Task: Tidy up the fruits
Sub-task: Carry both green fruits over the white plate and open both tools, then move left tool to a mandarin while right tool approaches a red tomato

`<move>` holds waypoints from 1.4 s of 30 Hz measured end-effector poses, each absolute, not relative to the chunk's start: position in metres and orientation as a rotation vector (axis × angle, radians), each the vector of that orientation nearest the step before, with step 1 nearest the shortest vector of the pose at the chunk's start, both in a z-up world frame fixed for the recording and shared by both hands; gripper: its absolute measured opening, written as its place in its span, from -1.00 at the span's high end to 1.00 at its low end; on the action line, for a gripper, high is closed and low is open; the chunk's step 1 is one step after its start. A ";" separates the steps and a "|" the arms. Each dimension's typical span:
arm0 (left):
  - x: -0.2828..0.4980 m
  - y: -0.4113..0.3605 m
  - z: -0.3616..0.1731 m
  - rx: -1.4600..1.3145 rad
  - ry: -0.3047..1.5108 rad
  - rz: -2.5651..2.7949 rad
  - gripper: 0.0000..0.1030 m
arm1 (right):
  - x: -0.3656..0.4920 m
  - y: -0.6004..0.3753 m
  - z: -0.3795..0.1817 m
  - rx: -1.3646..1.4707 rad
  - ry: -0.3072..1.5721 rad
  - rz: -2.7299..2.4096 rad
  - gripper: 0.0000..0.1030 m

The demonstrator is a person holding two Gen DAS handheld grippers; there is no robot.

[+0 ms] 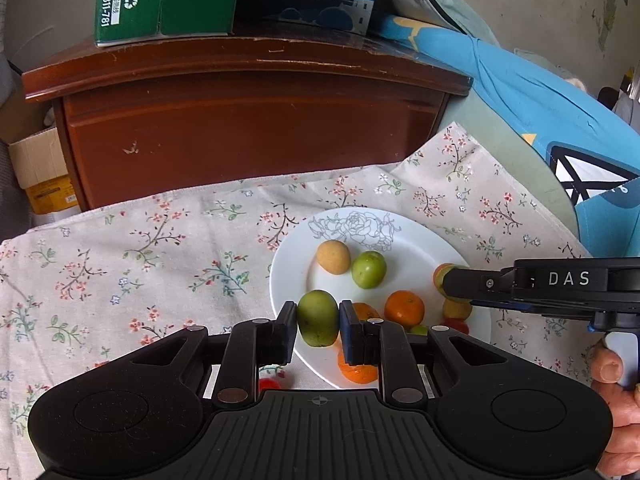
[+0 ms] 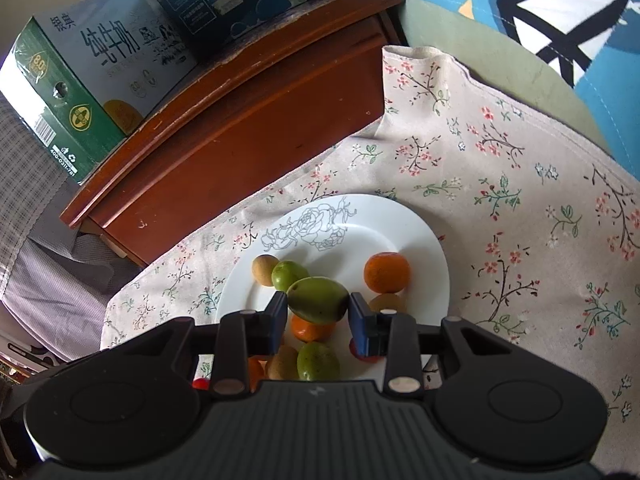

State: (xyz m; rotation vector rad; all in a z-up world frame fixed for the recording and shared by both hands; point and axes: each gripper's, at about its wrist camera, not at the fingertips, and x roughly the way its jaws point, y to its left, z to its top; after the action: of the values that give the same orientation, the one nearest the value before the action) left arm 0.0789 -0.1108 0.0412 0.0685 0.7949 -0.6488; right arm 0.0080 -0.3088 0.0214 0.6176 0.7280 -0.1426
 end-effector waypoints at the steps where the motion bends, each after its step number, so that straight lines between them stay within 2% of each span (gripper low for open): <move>1: 0.080 -0.112 0.040 0.067 0.799 -0.649 0.61 | 0.008 -0.309 0.020 0.621 0.731 -0.144 0.35; 11: 0.085 -0.120 0.040 0.022 0.809 -0.663 0.56 | 0.008 -0.311 0.021 0.637 0.716 -0.164 0.29; 15: 0.085 -0.120 0.045 -0.003 0.798 -0.664 0.40 | 0.007 -0.309 0.024 0.621 0.706 -0.161 0.29; 23: 0.090 -0.097 0.058 -0.042 0.803 -0.626 0.36 | 0.010 -0.296 0.028 0.571 0.714 -0.115 0.29; 27: 0.092 -0.081 0.064 -0.043 0.804 -0.589 0.25 | 0.009 -0.287 0.030 0.550 0.721 -0.089 0.29; 42: 0.095 -0.024 0.070 -0.048 0.821 -0.478 0.23 | 0.009 -0.239 0.036 0.463 0.756 0.038 0.29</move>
State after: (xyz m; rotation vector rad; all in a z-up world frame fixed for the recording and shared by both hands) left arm 0.0950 -0.0238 0.0698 -0.0477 0.8208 -0.4780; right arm 0.0091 -0.2392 0.0356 0.4632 0.7561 0.0377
